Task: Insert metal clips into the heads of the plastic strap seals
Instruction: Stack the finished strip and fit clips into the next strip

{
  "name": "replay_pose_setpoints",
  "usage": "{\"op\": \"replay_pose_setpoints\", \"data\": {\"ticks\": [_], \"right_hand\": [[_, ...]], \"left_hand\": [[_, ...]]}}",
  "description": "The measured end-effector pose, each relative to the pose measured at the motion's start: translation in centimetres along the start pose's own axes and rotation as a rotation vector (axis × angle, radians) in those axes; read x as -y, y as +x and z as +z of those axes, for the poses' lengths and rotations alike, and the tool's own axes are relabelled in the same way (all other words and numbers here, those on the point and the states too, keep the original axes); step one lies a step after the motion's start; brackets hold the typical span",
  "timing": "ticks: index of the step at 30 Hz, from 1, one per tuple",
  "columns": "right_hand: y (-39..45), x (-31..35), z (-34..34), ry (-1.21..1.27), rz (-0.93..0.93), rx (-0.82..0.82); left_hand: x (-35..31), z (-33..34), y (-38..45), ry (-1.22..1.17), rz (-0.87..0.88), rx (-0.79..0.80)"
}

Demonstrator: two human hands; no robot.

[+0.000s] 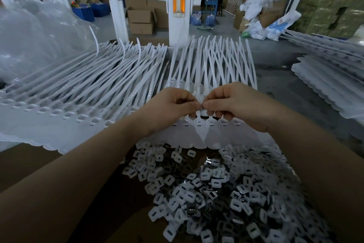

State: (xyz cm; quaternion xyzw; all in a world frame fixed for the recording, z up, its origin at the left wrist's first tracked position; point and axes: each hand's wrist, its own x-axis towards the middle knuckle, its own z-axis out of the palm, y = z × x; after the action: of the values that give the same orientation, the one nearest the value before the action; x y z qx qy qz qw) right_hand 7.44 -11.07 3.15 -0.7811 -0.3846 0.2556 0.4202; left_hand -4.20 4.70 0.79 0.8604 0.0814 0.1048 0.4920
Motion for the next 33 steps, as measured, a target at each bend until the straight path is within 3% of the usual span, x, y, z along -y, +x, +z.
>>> {"op": "replay_pose_setpoints", "data": {"ticks": [8,13,23,33], "right_hand": [[0.1,0.0,0.2,-0.137,-0.009,-0.02],[0.9,-1.3,0.1,-0.23,0.042,-0.269],[1.5,-1.8,0.0,0.009,0.144,-0.174],[1.3,-1.7,0.1,0.133,0.145,-0.203]], "left_hand": [[0.0,0.5,0.2,0.07,0.012,-0.019],[-0.2,0.9,0.5,0.061,0.023,-0.063],[-1.2,3.1,1.9,0.136,-0.073,-0.02],[-1.7,3.7,2.7,0.222,-0.132,0.016]]}}
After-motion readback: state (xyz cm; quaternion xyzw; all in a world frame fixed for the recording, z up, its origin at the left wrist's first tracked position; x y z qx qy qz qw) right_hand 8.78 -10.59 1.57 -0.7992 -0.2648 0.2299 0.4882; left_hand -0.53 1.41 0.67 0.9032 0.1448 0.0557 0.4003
